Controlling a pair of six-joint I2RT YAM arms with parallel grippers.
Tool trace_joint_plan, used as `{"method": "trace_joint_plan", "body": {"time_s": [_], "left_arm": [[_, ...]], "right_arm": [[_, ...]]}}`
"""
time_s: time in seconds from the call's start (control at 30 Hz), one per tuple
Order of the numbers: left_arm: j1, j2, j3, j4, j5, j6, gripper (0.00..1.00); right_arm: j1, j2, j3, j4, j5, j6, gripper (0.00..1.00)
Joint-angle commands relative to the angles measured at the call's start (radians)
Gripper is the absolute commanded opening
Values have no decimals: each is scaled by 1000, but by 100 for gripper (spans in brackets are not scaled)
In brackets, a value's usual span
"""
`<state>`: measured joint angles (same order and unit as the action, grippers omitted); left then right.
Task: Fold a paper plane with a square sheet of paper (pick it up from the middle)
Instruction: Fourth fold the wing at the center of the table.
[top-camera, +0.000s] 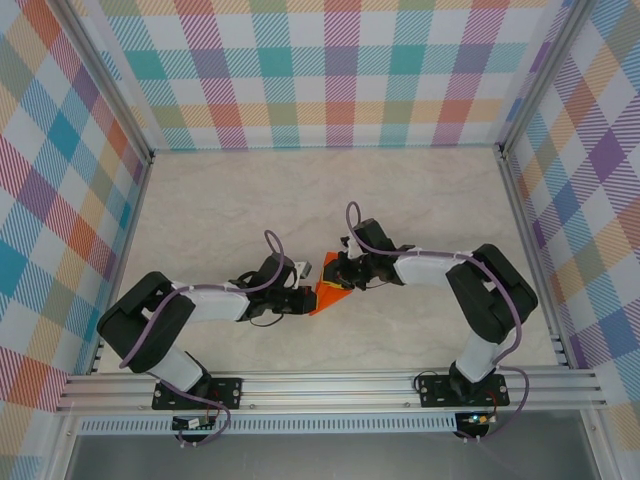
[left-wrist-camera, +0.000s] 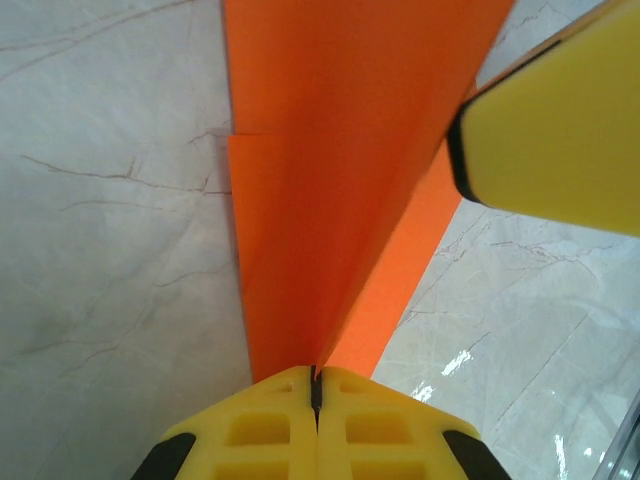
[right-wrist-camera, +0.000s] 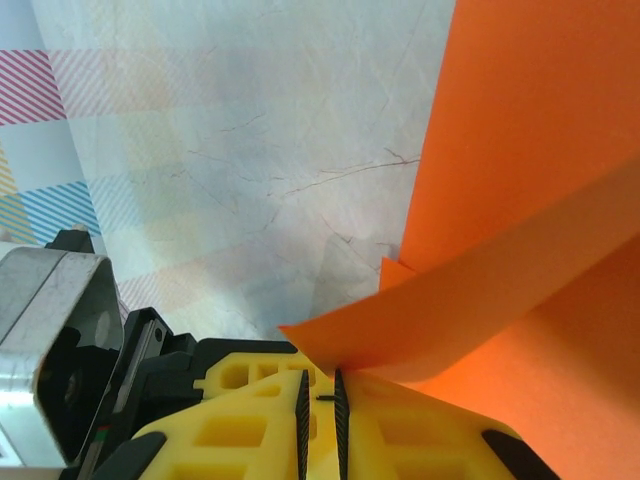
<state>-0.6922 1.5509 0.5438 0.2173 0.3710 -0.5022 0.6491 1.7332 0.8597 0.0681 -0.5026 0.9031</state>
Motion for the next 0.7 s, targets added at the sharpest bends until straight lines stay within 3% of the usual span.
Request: {"method": "trace_joint_plan", "body": {"time_s": [0.0, 0.37, 0.67], "left_arm": [[25, 24, 8, 15, 39, 1, 1], [52, 25, 1, 24, 81, -9, 2], [62, 24, -5, 11, 105, 3, 11]], "right_arm": [[5, 19, 34, 13, 2, 6, 17], [1, 88, 93, -64, 76, -17, 16], [-11, 103, 91, -87, 105, -16, 16]]}}
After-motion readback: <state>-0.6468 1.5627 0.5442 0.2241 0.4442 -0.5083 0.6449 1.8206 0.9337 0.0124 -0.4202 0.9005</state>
